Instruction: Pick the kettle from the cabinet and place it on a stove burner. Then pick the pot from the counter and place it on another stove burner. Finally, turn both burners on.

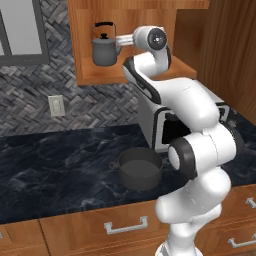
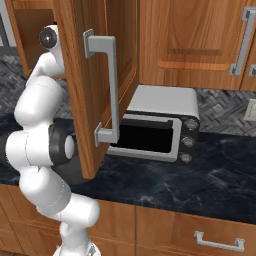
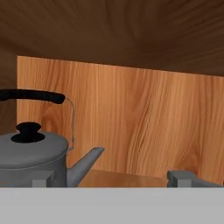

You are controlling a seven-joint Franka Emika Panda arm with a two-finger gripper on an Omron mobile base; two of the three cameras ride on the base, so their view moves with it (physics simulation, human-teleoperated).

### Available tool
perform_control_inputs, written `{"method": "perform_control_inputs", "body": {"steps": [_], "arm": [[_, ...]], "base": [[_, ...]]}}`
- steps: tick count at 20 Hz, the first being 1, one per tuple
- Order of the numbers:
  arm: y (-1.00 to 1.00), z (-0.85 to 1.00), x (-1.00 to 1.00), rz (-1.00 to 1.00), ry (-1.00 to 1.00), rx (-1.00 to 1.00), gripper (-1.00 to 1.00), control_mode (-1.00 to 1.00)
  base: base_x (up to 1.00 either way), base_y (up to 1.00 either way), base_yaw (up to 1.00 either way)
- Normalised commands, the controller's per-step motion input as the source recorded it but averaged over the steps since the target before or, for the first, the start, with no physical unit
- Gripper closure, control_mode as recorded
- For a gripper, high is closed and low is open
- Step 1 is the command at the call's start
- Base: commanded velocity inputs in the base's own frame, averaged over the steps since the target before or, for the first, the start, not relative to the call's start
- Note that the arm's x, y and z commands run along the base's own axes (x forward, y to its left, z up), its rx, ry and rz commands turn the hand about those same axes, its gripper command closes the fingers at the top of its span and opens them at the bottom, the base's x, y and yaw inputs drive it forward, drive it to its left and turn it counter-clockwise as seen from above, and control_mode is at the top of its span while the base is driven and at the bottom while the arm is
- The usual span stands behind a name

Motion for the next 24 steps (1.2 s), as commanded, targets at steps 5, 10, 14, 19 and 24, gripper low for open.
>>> {"method": "perform_control_inputs", "body": {"steps": [5,10,14,19,24], "arm": [[0.17,0.04,0.33,0.02,0.00,0.00,-1.00,-1.00],[0.12,0.08,0.26,0.02,0.00,0.00,-1.00,-1.00],[0.15,0.12,0.22,0.02,0.00,0.00,-1.00,-1.00],[0.18,0.10,0.20,0.02,0.00,0.00,-1.00,-1.00],[0.20,0.03,0.21,0.03,0.00,0.00,-1.00,-1.00]], "base": [[0.00,0.00,0.00],[0.00,0.00,0.00],[0.00,0.00,0.00],[0.00,0.00,0.00],[0.00,0.00,0.00]]}}
